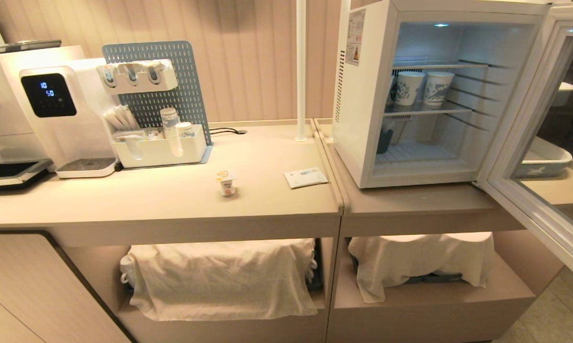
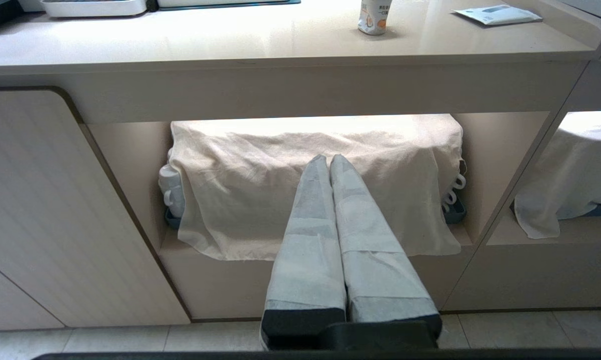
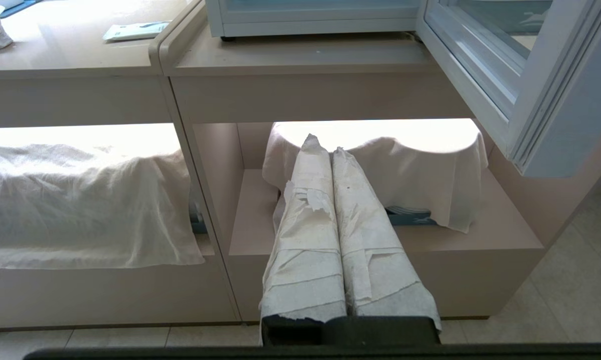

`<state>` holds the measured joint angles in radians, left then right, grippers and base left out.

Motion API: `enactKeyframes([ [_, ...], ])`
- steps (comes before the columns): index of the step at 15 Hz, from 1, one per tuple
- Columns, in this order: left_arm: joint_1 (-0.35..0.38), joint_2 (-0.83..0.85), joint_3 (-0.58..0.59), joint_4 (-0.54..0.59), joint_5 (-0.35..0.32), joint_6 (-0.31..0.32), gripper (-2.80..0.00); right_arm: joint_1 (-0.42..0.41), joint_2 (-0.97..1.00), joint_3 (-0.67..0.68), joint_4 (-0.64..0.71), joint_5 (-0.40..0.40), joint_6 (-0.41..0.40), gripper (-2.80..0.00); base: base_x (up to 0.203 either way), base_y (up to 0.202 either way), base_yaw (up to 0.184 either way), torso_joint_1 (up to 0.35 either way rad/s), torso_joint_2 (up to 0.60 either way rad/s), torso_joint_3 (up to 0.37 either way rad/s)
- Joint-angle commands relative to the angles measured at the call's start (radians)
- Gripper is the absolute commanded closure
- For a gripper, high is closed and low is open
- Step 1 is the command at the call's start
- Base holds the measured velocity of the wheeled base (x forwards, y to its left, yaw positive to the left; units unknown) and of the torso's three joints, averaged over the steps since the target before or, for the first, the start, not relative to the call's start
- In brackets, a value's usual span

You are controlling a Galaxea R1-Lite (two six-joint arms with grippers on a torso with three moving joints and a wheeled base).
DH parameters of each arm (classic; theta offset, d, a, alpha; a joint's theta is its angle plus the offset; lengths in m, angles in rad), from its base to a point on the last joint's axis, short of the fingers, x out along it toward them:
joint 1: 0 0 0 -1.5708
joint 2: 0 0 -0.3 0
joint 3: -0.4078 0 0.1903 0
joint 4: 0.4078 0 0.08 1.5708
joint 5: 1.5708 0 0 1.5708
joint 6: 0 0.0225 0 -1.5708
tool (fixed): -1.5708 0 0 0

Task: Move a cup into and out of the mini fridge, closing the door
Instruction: Open the freezer door

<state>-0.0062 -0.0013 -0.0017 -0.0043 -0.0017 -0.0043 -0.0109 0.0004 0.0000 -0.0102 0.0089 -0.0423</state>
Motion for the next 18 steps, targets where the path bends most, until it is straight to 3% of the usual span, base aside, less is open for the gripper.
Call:
enactKeyframes([
  [1, 0.000, 0.001, 0.000, 0.000, 0.000, 0.000, 0.00, 0.000, -0.002, 0.009, -0.001, 0.000, -0.001, 0.00, 0.000, 0.000, 0.000, 0.000, 0.00, 0.000],
  [18, 0.000, 0.001, 0.000, 0.000, 0.000, 0.000, 0.00, 0.000, -0.002, 0.009, -0.001, 0.000, -0.001, 0.00, 0.000, 0.000, 0.000, 0.000, 0.00, 0.000],
])
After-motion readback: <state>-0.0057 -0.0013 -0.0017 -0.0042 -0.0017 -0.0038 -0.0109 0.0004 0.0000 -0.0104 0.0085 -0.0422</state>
